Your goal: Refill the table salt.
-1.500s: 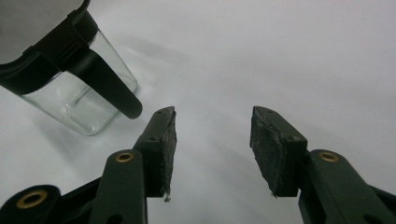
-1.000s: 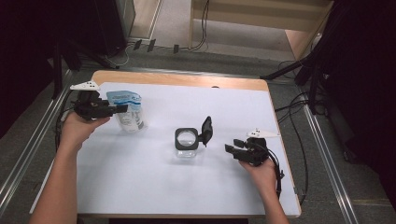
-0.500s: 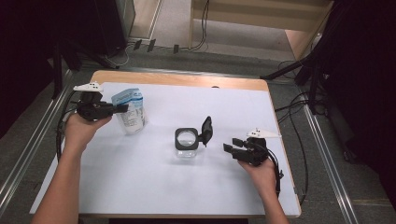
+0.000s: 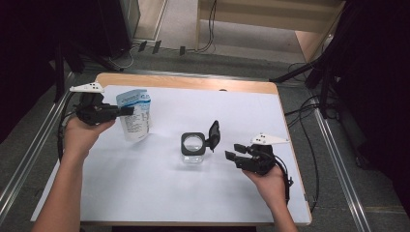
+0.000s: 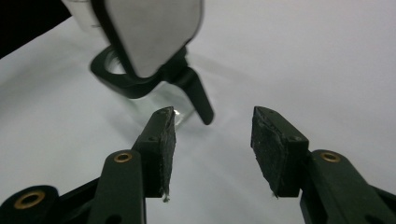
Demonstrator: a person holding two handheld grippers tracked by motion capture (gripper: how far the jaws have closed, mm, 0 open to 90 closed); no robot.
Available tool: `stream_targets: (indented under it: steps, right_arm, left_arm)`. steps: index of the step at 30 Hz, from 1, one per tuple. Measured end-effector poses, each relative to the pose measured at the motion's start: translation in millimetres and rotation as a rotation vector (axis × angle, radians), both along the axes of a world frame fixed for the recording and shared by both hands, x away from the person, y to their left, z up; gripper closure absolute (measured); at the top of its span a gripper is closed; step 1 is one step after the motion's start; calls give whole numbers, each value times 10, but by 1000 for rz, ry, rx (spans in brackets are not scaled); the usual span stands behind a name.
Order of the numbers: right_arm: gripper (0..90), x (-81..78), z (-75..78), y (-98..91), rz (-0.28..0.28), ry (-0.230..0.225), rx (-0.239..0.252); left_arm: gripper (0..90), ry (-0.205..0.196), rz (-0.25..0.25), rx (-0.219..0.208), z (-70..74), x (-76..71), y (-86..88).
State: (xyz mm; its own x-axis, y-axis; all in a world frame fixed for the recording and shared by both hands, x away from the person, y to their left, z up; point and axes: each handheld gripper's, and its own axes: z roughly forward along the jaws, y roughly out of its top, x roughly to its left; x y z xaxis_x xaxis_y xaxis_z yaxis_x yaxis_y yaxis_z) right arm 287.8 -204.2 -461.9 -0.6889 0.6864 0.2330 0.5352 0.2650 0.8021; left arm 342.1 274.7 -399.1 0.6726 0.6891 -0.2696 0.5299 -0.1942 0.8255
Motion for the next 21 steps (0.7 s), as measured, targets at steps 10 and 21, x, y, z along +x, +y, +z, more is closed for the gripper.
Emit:
stream_targets:
  steps: [10, 21]
  right_arm:
    - [577, -311, 145, 312, 124, -19, -10]
    - [573, -515, 202, 726, 243, -28, -14]
  left_arm:
    - [900, 1, -16, -4, 75, -94, -56]
    - [900, 5, -25, -6, 113, -187, -66]
